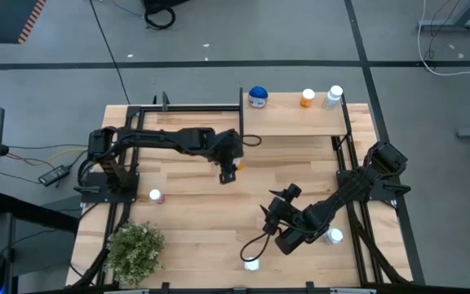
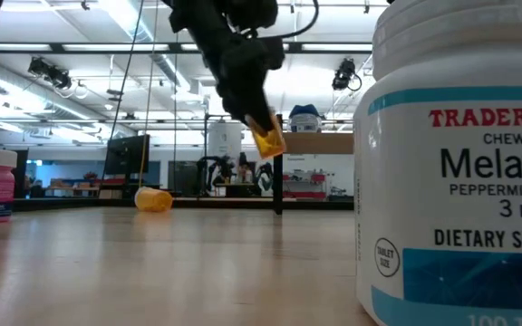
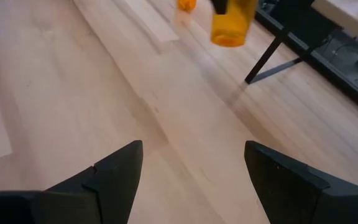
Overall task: Pick and place medicine bottles onto shelf by color
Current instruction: Put the bottom orange pill bottle on the shelf
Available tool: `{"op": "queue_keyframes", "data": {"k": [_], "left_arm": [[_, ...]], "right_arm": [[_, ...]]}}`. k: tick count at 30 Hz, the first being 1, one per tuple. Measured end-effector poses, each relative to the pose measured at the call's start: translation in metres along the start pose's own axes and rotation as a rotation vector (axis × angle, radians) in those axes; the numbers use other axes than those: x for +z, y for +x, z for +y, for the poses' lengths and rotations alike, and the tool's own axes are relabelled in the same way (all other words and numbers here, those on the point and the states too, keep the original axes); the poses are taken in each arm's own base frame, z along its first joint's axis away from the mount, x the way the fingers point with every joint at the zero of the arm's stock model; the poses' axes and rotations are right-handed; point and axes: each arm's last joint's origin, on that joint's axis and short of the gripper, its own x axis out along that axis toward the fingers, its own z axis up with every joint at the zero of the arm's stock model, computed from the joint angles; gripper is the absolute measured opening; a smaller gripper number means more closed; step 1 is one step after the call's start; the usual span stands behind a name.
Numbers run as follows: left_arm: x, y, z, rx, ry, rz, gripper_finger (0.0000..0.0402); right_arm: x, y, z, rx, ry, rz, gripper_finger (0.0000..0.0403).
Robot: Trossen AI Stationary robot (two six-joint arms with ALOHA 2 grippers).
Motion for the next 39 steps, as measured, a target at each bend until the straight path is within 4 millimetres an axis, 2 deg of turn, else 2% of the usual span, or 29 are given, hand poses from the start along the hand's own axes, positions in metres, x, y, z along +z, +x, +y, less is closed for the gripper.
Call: {"op": "queue_keyframes", "data": {"k": [5,12,19,23,29,39], "left_arm": [[0.011,0.021,-0.005,-0.021,0.040,0.015,0.0207],[0.035,0.052,-0.015,-0.041,0.121,0.110,0.0232],[0.057,0.066,-0.014,-0.039,0.171,0.088,0.0218],[0.057,0.081,-0.014,-0.041,0.178,0.110,0.0215],[0.051,0.097,-0.017,-0.045,0.177,0.147,0.0237],[0.051,0.097,-0.019,-0.037,0.161,0.142,0.0244]], "right_arm": [[-0.004,-0.003,0.000,0.011,0.019,0.024,0.0290],[-0.012,-0.015,0.002,0.039,0.038,0.058,0.0290],[-0.028,-0.032,0.002,0.073,0.067,0.161,0.0290],[-0.032,-0.040,0.004,0.091,0.092,0.156,0.0290],[-0.033,-0.042,0.004,0.090,0.117,0.145,0.0290],[-0.032,-0.041,0.003,0.078,0.119,0.106,0.0290]]}}
